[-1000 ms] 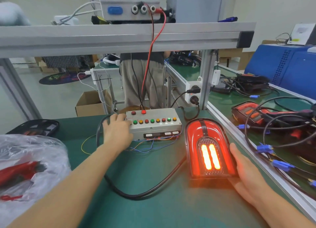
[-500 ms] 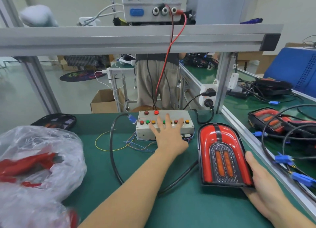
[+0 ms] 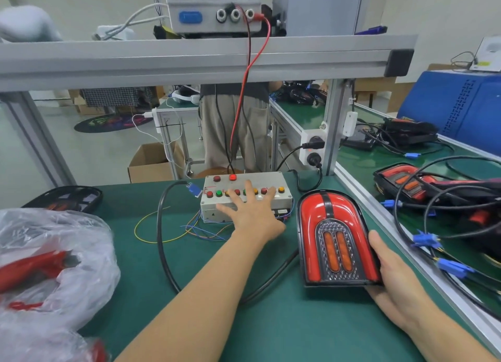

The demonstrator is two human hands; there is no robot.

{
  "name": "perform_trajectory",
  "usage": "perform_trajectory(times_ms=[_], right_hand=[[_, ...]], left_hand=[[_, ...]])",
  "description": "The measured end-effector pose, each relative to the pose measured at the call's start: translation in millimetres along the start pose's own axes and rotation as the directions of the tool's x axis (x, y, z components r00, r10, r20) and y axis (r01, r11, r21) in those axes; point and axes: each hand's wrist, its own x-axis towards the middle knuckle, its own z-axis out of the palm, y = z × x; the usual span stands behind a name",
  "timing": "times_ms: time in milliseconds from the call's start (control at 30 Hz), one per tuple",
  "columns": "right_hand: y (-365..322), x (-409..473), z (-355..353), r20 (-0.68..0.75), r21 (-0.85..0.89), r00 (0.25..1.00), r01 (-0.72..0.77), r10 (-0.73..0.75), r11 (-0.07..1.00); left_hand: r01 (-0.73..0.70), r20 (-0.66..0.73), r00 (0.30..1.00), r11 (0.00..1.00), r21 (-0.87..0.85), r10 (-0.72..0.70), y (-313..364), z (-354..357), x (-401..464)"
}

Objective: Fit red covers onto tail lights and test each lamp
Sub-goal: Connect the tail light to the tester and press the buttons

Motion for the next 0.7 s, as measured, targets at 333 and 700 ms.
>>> perform_trajectory(times_ms=[333, 700], right_hand=[[1.0, 2.8, 0.6, -0.047, 0.071, 0.999, 0.005, -0.001, 0.997], [-0.3, 1.8, 0.0, -0.047, 0.096, 0.999, 0.005, -0.001, 0.995]], left_hand=[[0.038, -0.004, 0.999, 0.997, -0.062, -0.038, 4.1, -0.9, 6.9], [0.034, -0.029, 0.999, 0.997, -0.067, -0.036, 4.1, 3.9, 7.4]])
